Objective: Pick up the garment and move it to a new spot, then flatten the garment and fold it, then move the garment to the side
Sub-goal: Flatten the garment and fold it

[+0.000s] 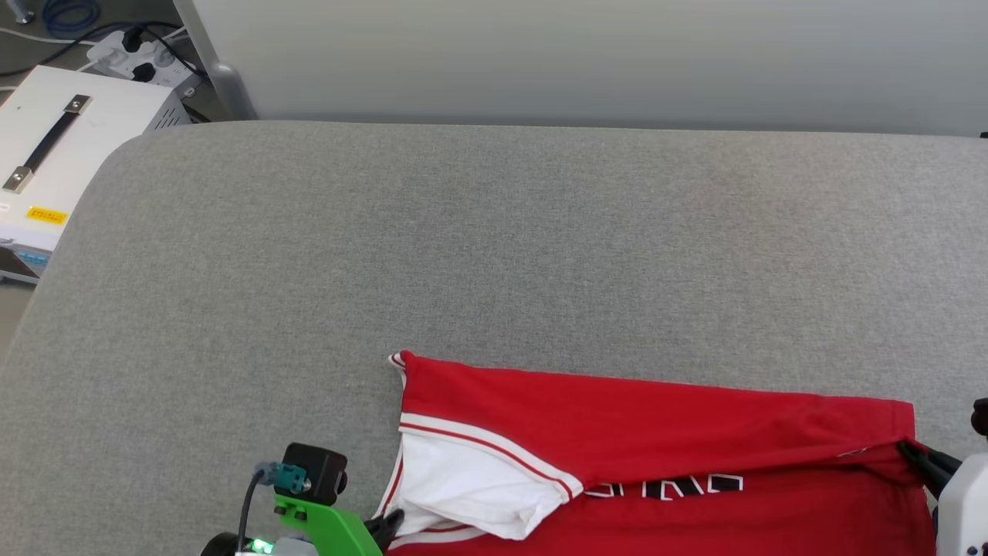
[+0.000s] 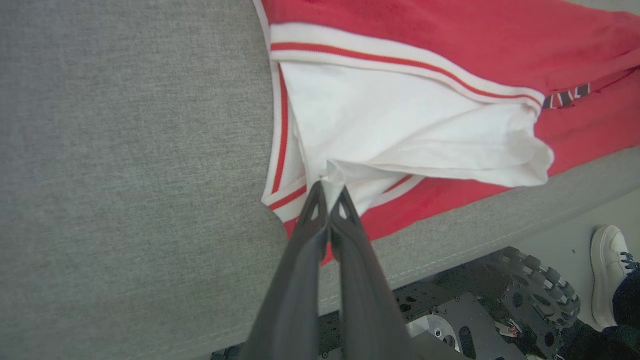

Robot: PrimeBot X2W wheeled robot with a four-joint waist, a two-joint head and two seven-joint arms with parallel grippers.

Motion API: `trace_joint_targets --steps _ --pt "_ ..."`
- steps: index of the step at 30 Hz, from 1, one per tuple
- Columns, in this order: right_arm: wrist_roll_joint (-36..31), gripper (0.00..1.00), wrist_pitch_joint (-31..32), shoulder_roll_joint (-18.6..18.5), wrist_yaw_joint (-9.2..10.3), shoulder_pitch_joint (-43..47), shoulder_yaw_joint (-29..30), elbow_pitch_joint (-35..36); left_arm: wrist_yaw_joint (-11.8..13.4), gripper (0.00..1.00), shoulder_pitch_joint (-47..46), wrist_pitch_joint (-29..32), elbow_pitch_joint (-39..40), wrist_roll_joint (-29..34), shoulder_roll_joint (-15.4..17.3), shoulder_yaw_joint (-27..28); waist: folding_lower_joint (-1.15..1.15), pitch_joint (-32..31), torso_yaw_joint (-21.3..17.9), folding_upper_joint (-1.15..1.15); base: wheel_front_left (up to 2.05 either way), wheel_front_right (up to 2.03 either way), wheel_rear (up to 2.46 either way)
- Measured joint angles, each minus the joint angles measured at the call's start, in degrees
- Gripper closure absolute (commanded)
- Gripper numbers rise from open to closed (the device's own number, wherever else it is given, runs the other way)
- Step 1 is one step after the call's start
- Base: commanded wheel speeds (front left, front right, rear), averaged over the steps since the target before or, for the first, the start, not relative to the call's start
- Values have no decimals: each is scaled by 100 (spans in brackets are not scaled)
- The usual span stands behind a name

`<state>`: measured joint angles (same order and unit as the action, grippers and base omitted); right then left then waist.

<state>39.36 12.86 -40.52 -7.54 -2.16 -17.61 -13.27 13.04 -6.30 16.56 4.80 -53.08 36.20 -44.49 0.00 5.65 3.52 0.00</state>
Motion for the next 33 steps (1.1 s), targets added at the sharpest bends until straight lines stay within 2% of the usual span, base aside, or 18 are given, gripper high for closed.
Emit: trace_joint_targets --steps 3,4,5,12,19,22,26,33 --pt "32 100 -1 -7 0 2 -93 0 -73 100 2 -76 -190 5 -59 -31 0 0 -9 0 0 0 0" --pt "32 75 -1 -10 0 2 -126 -7 -76 62 0 -137 -249 27 -74 -37 0 9 -12 0 0 0 0" --pt "32 0 -2 -13 0 2 -145 -14 -79 0 -3 -168 -288 55 -81 -46 0 18 -15 0 0 0 0" --pt "240 0 -10 7 0 0 -134 -1 -181 0 -12 -333 -466 31 -218 -3 0 25 -9 0 0 0 0" --pt "478 0 88 27 0 3 388 528 -212 0 -41 -614 -88 20 -223 208 0 -129 23 0 0 0 0" --pt "477 0 307 123 0 5 758 800 -113 0 -99 -848 160 96 -207 378 0 -206 34 0 0 0 0" --pt "342 0 776 441 0 91 1179 1107 67 0 -233 -1280 391 231 -163 683 0 -300 37 0 0 0 0" --pt "-185 0 1657 1235 1 477 1836 1236 55 0 -255 -2453 247 523 -250 1034 0 -293 61 0 0 0 0"
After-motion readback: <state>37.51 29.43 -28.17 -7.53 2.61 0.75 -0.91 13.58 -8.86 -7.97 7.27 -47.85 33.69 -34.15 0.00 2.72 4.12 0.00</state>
